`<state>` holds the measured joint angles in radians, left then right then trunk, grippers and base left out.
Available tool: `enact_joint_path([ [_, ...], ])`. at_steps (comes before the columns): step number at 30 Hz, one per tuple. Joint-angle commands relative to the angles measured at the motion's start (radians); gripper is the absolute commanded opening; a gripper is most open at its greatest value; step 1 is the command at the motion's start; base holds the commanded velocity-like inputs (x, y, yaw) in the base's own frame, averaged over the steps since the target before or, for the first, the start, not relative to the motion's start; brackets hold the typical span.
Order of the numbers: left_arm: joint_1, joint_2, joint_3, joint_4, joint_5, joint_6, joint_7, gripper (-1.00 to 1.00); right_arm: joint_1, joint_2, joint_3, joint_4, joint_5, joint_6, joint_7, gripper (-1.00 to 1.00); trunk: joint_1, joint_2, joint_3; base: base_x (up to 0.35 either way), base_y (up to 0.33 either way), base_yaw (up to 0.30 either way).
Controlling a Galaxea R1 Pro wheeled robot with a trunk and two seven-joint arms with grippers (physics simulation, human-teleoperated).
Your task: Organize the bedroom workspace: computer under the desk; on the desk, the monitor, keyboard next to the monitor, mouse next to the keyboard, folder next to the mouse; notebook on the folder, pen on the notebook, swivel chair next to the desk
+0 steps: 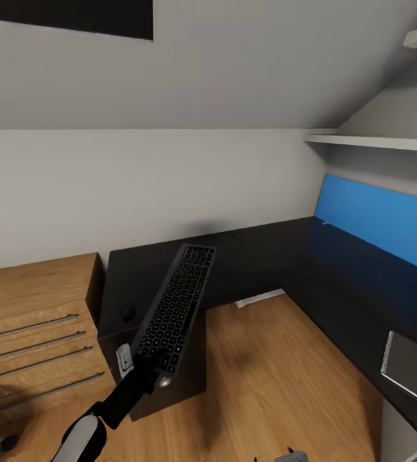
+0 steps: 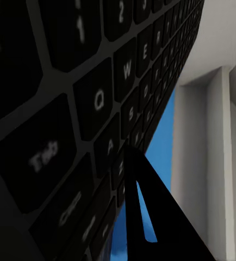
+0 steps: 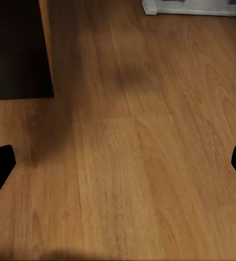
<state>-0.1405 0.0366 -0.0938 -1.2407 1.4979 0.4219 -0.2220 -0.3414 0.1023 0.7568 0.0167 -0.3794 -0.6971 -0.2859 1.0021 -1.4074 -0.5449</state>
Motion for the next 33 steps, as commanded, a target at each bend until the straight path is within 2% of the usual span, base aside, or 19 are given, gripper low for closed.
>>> enact_joint_path([
  [1, -0.001, 0.001, -0.001, 0.001, 0.008, 0.003, 0.0, -1.0, -0.001, 0.001, 0.009, 0.002, -0.003, -0.002, -0.006, 1.0, 0.0, -0.001, -0.001, -0.094, -0.086, 0.271],
  [10, -0.001, -0.001, -0.003, 0.001, 0.008, 0.003, 0.0, -1.0, -0.001, 0.002, 0.009, 0.002, -0.003, -0.002, -0.004, 1.0, 0.0, -0.001, -0.001, -0.153, -0.167, 0.234],
  [30, -0.001, -0.003, -0.007, 0.001, 0.008, 0.005, -0.002, -1.0, -0.001, 0.002, 0.01, 0.003, -0.003, -0.002, -0.004, 1.0, 0.0, -0.001, -0.001, -0.007, -0.009, 0.011],
  [33, -0.001, -0.002, -0.051, 0.001, 0.007, 0.004, -0.001, -1.0, -0.001, 0.002, 0.01, 0.003, -0.003, -0.002, -0.004, 1.0, 0.0, -0.001, -0.001, 0.0, 0.0, 0.0],
])
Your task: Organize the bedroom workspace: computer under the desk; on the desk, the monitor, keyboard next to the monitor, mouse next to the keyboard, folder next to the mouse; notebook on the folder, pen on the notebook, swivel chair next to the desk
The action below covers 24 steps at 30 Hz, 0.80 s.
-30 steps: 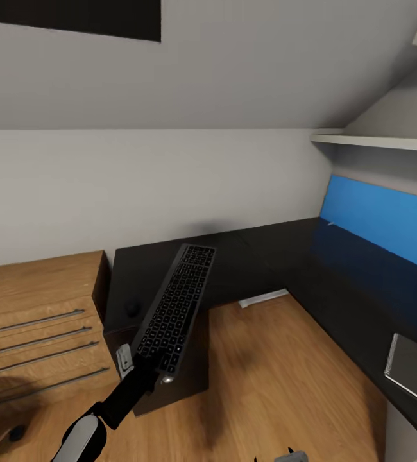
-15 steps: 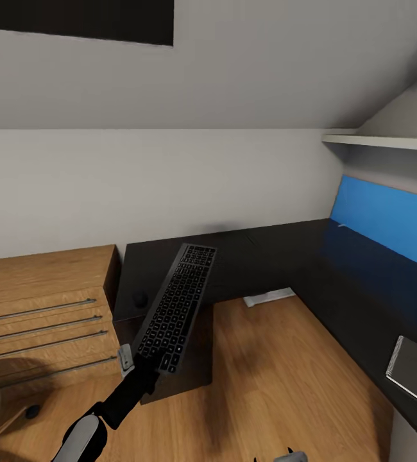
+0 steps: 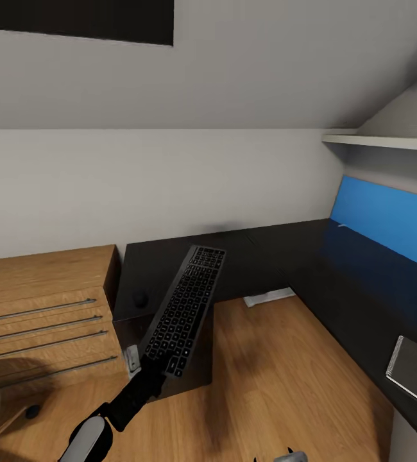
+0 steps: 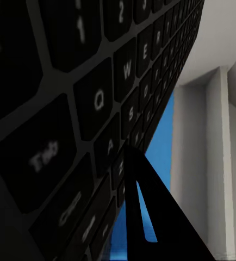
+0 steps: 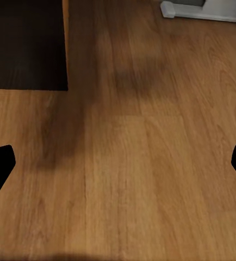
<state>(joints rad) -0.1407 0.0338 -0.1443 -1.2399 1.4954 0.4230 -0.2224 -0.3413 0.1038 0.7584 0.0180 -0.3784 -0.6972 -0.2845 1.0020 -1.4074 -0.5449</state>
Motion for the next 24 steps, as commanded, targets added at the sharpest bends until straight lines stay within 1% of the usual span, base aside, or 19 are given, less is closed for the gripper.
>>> enact_joint_path([
  [1, -0.001, 0.001, -0.01, 0.0, 0.01, 0.002, 0.0, -1.0, -0.001, 0.001, 0.009, 0.002, -0.004, -0.002, -0.005, 1.0, 0.0, 0.0, -0.001, 0.0, 0.0, 0.0],
  [4, 0.0, -0.009, -0.022, -0.001, 0.01, 0.001, 0.001, -1.0, -0.001, 0.001, 0.009, 0.002, -0.004, -0.002, -0.005, 1.0, 0.0, 0.0, -0.001, 0.0, 0.0, 0.0],
  [6, 0.0, -0.03, -0.024, -0.001, 0.009, -0.003, 0.004, -1.0, -0.001, 0.001, 0.009, 0.002, -0.004, -0.002, -0.005, 1.0, 0.0, 0.0, -0.001, 0.0, 0.0, 0.0],
  [9, -0.001, -0.05, -0.026, 0.0, 0.009, -0.035, 0.006, -1.0, -0.001, 0.001, 0.009, 0.002, -0.004, -0.002, -0.005, 1.0, 0.0, 0.0, -0.001, 0.0, 0.0, 0.0],
  [13, -0.001, -0.059, -0.028, 0.0, 0.009, -0.074, 0.007, -1.0, -0.001, 0.001, 0.009, 0.002, -0.004, -0.002, -0.005, 1.0, 0.0, 0.0, -0.001, 0.0, 0.0, 0.0],
  [20, -0.001, -0.072, -0.03, -0.001, 0.009, -0.085, 0.008, -1.0, -0.001, 0.002, 0.009, 0.001, -0.004, -0.002, -0.005, 1.0, 0.0, 0.0, -0.001, 0.0, 0.0, 0.0],
  [22, -0.001, -0.081, -0.029, -0.001, -0.035, -0.086, 0.009, -1.0, -0.001, -0.002, 0.007, 0.001, -0.006, -0.008, -0.007, 1.0, 0.0, 0.0, -0.001, 0.0, 0.0, 0.0],
  [23, -0.001, -0.084, -0.029, -0.001, -0.048, -0.086, 0.009, -1.0, -0.001, -0.002, 0.007, 0.001, -0.007, -0.01, -0.007, 1.0, 0.0, 0.0, -0.001, 0.0, 0.0, 0.0],
  [24, -0.001, -0.091, -0.029, -0.001, -0.075, -0.087, 0.01, -1.0, -0.001, -0.003, 0.006, 0.001, -0.007, -0.014, -0.007, 1.0, 0.0, 0.0, -0.001, 0.0, 0.0, 0.0],
])
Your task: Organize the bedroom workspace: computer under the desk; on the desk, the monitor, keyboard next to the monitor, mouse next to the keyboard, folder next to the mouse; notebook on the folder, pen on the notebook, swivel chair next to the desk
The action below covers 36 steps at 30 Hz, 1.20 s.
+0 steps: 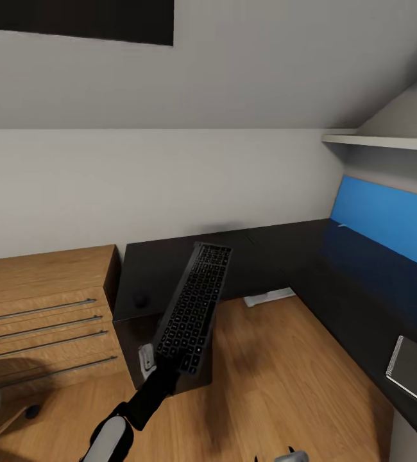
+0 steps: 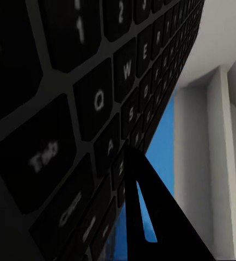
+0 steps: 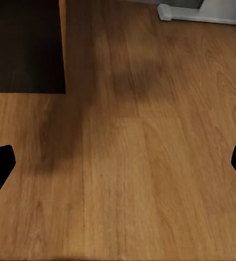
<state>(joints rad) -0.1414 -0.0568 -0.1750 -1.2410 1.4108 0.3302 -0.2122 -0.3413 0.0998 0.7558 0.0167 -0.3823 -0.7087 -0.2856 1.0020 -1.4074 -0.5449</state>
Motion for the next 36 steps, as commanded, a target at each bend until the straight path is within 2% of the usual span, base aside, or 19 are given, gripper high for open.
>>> enact_joint_path([
  [1, -0.001, -0.008, 0.002, 0.0, -0.018, 0.005, 0.0, -1.0, -0.001, 0.0, 0.009, 0.002, -0.003, -0.009, -0.006, 1.0, 0.0, -0.001, -0.001, 0.0, 0.0, 0.0],
  [3, -0.001, -0.018, 0.002, 0.0, -0.053, 0.005, 0.001, -1.0, -0.001, -0.001, 0.008, 0.002, -0.002, -0.02, -0.006, 1.0, 0.0, -0.001, -0.001, 0.0, 0.0, 0.0],
  [8, 0.027, -0.014, 0.008, -0.028, -0.048, 0.007, -0.005, -1.0, -0.001, 0.027, 0.006, 0.004, -0.002, -0.024, -0.004, 1.0, 0.0, -0.001, -0.001, 0.0, 0.0, 0.0],
  [10, 0.039, -0.017, 0.008, -0.039, -0.048, 0.006, -0.004, -1.0, -0.001, 0.033, 0.006, 0.003, -0.002, -0.023, -0.003, 1.0, -0.008, 0.013, 0.005, 0.0, 0.0, 0.0],
  [12, 0.05, -0.005, 0.004, -0.043, -0.057, 0.005, -0.005, -1.0, -0.001, 0.039, 0.006, 0.003, -0.001, -0.022, -0.003, 1.0, -0.015, 0.027, 0.012, 0.0, 0.0, 0.0],
  [18, 0.08, 0.028, 0.0, -0.035, -0.065, 0.004, -0.007, -1.0, -0.001, 0.042, 0.007, 0.003, -0.001, -0.022, -0.003, 1.0, -0.038, 0.069, 0.03, 0.0, 0.0, 0.0],
  [36, 0.082, 0.032, 0.0, -0.032, -0.065, 0.006, -0.007, -1.0, 0.0, 0.047, 0.009, 0.003, 0.002, -0.021, -0.001, 1.0, -0.107, 0.195, 0.087, 0.0, 0.0, 0.0],
])
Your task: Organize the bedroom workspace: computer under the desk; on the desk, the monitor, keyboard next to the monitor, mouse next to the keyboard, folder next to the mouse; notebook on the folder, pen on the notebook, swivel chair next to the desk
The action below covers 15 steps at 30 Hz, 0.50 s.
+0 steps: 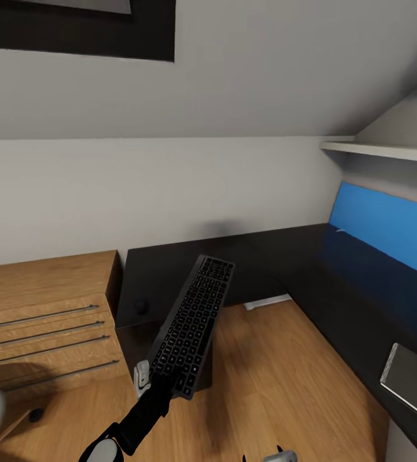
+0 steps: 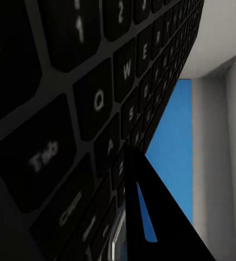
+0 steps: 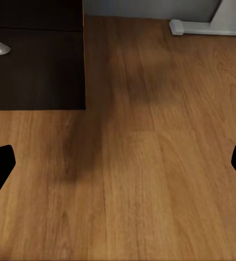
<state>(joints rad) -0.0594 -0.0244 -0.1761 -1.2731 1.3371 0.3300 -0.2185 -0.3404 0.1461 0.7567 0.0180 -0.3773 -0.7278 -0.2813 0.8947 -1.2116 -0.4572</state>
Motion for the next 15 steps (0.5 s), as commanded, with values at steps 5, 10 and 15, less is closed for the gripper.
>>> enact_joint_path([
  [5, 0.0, 0.0, 0.001, 0.004, 0.01, 0.006, -0.001, -1.0, -0.001, 0.001, 0.009, 0.002, -0.003, -0.002, -0.006, 1.0, -0.019, 0.035, 0.015, 0.0, 0.0, 0.0],
  [10, 0.0, 0.002, 0.001, 0.028, 0.008, 0.006, -0.002, -1.0, -0.001, 0.003, 0.011, 0.002, -0.003, -0.001, -0.006, 1.0, -0.038, 0.07, 0.03, 0.0, 0.0, 0.0],
  [15, 0.0, 0.004, 0.001, 0.036, 0.007, 0.006, -0.002, -1.0, -0.001, 0.021, 0.011, 0.002, -0.003, -0.001, -0.006, 1.0, -0.058, 0.105, 0.046, 0.0, 0.0, 0.079],
])
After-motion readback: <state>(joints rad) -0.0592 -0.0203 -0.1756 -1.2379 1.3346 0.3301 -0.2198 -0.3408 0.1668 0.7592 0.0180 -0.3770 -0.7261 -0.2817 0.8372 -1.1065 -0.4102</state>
